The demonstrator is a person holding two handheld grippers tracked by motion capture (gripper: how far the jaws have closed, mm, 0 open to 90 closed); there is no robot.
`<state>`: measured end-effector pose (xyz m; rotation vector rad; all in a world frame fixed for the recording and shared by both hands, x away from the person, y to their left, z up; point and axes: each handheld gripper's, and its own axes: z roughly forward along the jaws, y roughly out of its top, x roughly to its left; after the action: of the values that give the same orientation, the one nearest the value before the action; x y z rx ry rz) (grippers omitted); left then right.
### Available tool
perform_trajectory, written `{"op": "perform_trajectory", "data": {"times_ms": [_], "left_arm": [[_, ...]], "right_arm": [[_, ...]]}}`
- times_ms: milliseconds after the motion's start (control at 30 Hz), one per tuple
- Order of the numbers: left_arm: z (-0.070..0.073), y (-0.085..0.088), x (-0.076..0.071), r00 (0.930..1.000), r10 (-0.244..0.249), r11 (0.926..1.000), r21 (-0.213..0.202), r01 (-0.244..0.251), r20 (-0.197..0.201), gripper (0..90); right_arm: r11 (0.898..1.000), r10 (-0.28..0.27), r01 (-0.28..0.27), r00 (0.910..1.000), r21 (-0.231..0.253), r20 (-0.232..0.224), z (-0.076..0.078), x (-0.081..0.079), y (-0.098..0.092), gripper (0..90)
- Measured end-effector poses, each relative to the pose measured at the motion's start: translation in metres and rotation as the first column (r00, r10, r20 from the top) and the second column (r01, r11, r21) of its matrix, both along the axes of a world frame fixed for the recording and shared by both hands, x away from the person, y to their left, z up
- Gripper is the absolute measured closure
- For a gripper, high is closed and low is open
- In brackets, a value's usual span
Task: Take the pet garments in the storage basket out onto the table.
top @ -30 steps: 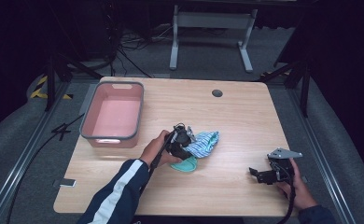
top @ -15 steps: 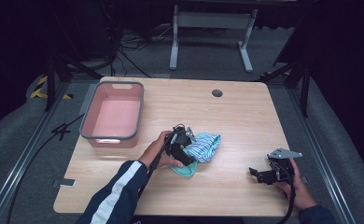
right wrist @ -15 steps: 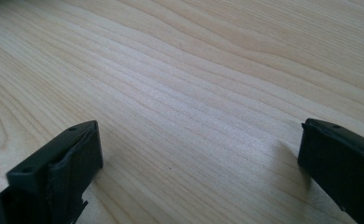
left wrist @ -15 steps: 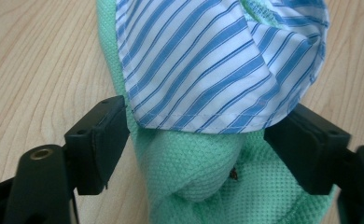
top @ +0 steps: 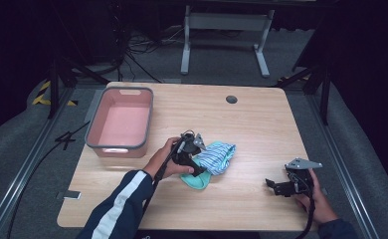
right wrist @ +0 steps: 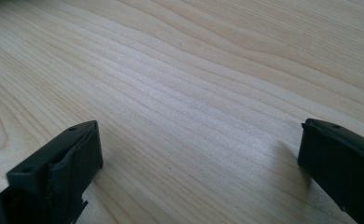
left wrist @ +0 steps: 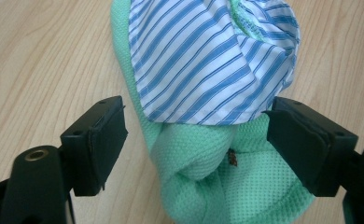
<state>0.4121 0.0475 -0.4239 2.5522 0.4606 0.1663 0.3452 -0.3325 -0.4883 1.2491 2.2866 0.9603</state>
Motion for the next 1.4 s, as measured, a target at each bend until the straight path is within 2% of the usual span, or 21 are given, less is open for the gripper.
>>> {"op": "perform_trajectory", "data": {"times_ms": [567, 1100, 1400], "left_arm": [[0.010, 0.018, -0.007, 0.9997, -0.004, 0.9997, 0.023, 0.003, 0.026, 23.2], [0.011, 0.039, -0.018, 0.9992, -0.008, 0.9987, 0.050, 0.007, 0.038, 23.7], [0.009, 0.056, -0.025, 0.9988, -0.007, 0.9975, 0.070, 0.003, 0.049, 23.4]], "right_arm": [[1.000, 0.000, 0.000, 1.0000, 0.001, -0.001, 0.000, 0.000, 0.000, 0.2], [1.000, 0.000, 0.000, 1.0000, 0.000, 0.000, 0.000, 0.000, 0.000, 0.2], [1.000, 0.001, -0.001, 1.0000, 0.000, 0.000, 0.000, 0.000, 0.000, 0.2]]}}
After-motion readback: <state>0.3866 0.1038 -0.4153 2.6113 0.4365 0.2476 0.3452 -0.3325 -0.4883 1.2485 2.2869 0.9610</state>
